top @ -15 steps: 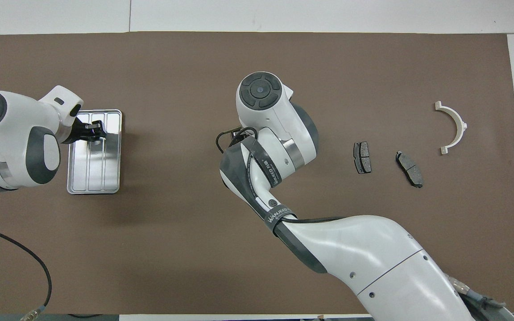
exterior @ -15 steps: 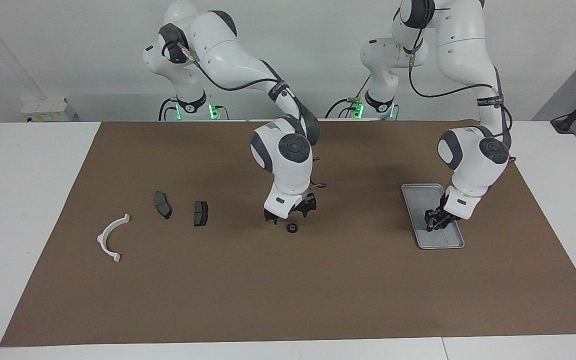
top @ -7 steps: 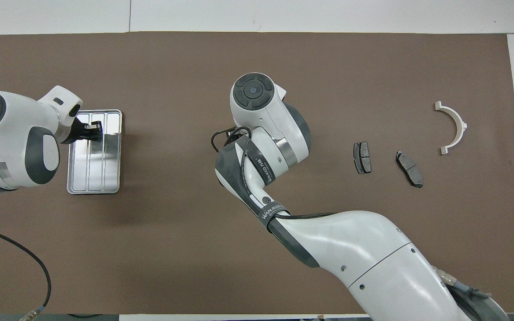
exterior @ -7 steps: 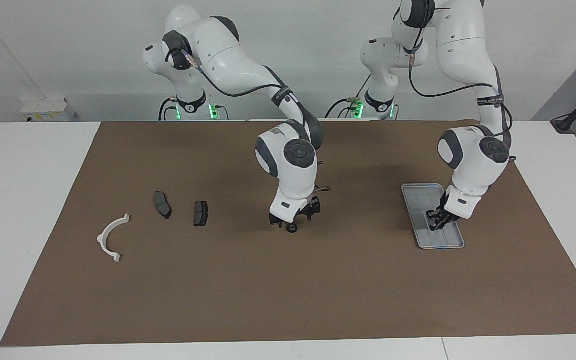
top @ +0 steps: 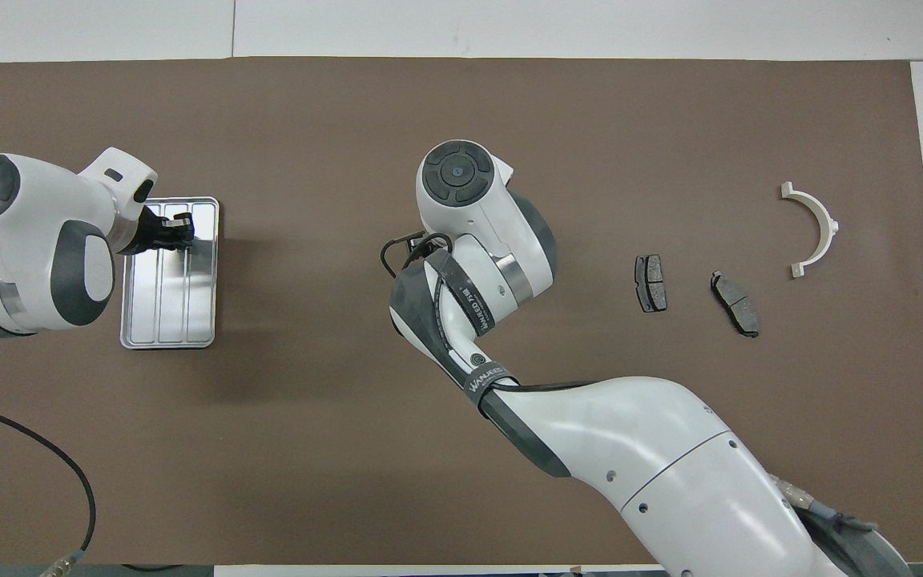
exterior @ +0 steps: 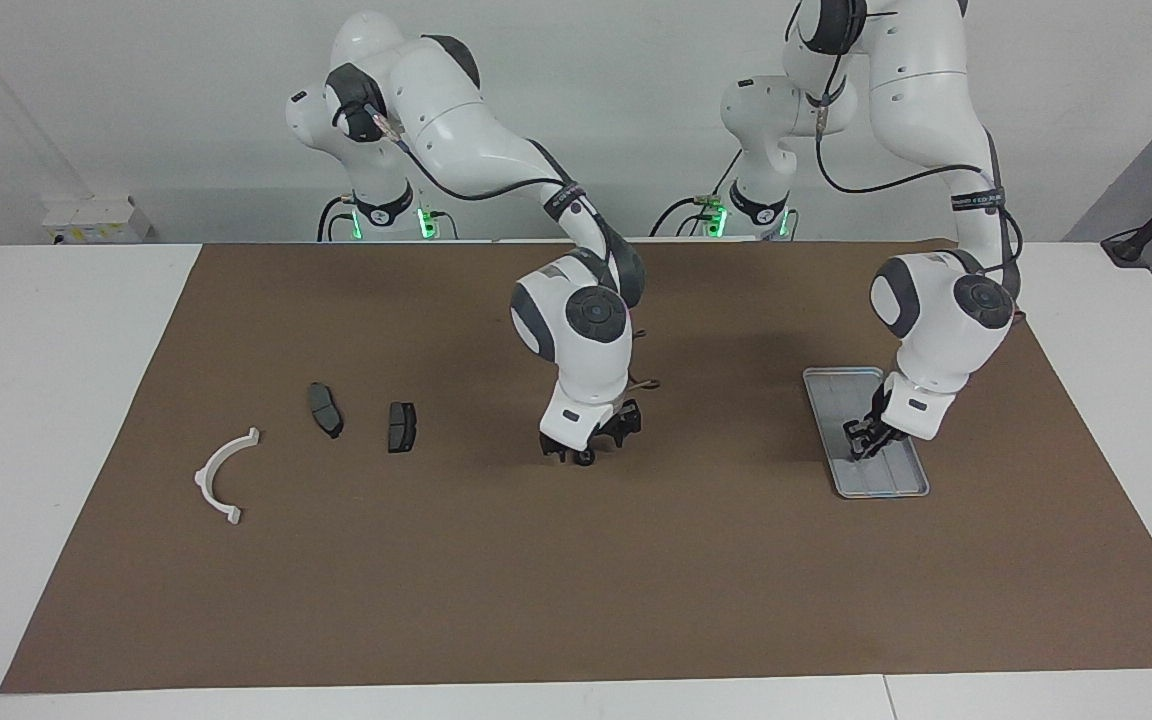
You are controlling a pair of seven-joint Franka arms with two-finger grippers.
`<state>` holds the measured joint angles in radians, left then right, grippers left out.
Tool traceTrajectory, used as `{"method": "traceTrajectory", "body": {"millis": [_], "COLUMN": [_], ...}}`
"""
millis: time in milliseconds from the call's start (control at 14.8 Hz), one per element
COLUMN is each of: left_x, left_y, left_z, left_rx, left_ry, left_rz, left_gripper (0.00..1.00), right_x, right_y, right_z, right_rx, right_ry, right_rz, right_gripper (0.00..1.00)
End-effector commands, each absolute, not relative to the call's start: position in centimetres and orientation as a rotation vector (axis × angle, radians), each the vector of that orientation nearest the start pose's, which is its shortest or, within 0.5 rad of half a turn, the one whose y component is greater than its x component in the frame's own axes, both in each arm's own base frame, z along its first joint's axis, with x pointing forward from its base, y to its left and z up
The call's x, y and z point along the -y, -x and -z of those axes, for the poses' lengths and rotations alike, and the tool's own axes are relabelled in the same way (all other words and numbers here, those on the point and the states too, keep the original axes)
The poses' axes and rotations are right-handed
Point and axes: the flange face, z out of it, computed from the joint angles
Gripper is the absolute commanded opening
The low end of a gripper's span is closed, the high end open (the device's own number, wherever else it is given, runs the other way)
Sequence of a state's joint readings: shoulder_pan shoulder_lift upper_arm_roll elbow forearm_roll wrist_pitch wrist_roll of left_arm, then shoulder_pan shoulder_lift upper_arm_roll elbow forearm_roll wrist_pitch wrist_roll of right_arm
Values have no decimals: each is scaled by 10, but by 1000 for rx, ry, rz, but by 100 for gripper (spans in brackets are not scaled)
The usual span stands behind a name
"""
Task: Place bearing gear from tray to pile
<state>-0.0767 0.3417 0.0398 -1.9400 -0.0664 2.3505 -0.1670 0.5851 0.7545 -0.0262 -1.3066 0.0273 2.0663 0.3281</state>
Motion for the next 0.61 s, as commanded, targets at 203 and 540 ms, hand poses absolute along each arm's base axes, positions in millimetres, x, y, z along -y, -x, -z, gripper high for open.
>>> {"method": "traceTrajectory", "body": {"millis": [203, 540], "left_x": [77, 93], "left_y": [-613, -607], "left_z": [-351, -355], "left_rx": [382, 400], "left_ry": [3178, 3176], "left_rz": [55, 33], "left_gripper": [0, 0], "right_x": [-393, -403], "right_y": [-619, -611], "right_z": [-278, -280], "right_rx": [361, 348], "right_ry": [3080, 3086], "right_rz": [0, -11], "right_gripper": [86, 0]}}
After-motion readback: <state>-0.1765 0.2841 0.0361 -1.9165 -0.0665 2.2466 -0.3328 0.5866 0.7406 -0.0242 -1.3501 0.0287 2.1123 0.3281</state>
